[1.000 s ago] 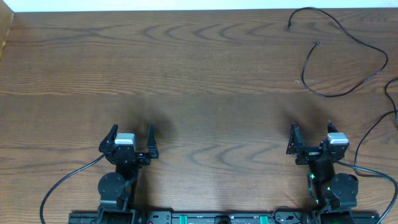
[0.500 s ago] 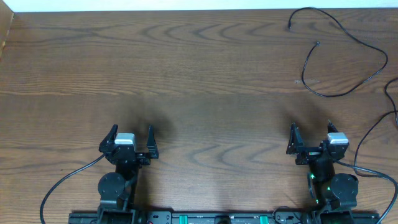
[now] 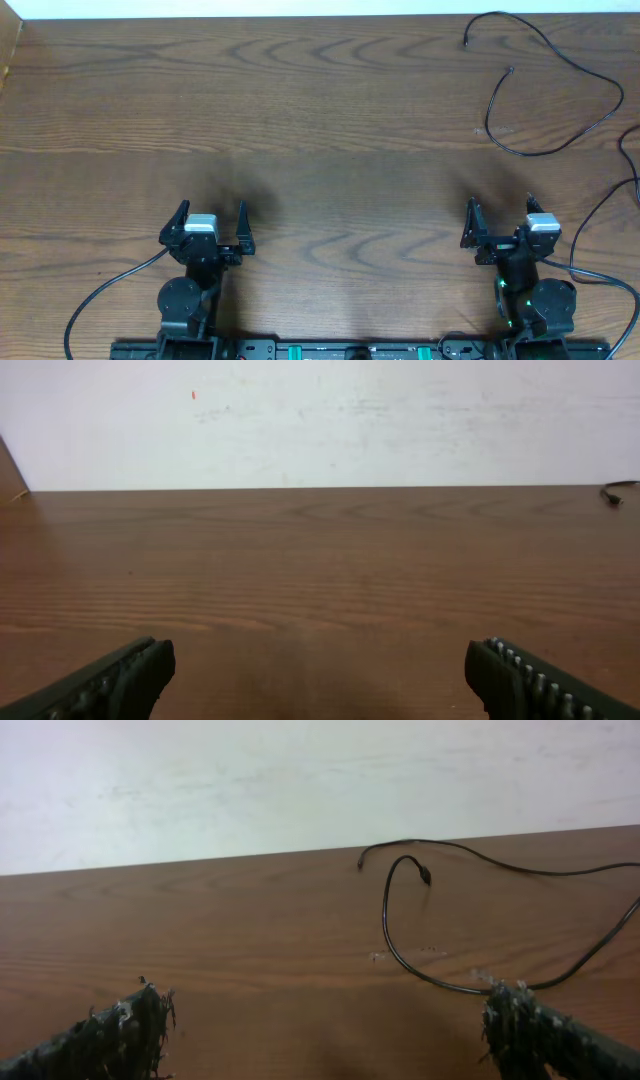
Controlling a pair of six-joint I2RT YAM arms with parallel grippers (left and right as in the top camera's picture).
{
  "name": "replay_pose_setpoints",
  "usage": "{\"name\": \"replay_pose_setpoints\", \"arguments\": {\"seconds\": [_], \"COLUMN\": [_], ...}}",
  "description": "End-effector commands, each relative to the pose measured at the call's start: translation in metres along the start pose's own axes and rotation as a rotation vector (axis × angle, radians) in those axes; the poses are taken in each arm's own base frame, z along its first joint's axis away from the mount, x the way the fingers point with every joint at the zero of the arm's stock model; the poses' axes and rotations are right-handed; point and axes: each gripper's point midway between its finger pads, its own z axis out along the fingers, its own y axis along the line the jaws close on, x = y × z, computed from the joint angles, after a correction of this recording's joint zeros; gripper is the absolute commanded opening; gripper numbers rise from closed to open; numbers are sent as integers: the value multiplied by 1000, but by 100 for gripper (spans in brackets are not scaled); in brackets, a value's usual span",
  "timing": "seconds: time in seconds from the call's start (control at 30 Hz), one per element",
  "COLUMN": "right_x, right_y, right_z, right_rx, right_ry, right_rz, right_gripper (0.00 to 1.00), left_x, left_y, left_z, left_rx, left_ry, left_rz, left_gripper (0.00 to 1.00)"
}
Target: Untangle cables
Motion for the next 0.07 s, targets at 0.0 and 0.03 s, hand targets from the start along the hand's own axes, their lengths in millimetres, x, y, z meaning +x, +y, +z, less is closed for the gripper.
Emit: {"name": "replay_pose_setpoints", "arguments": {"seconds": [0.0, 0.03], "right_x": [0, 0], "right_y": [-2, -2], "right_z": [0, 0], "right_rx": [10, 10], "right_ry": [-3, -3], "right_rz": [-15, -15], "right_gripper": [99, 99], "left_x": [17, 17], "left_y": [6, 6], "left_z": [1, 1], "left_rx": [-33, -33], "left_ry": [51, 51], "left_rz": [9, 9], "left_gripper": [98, 98]}}
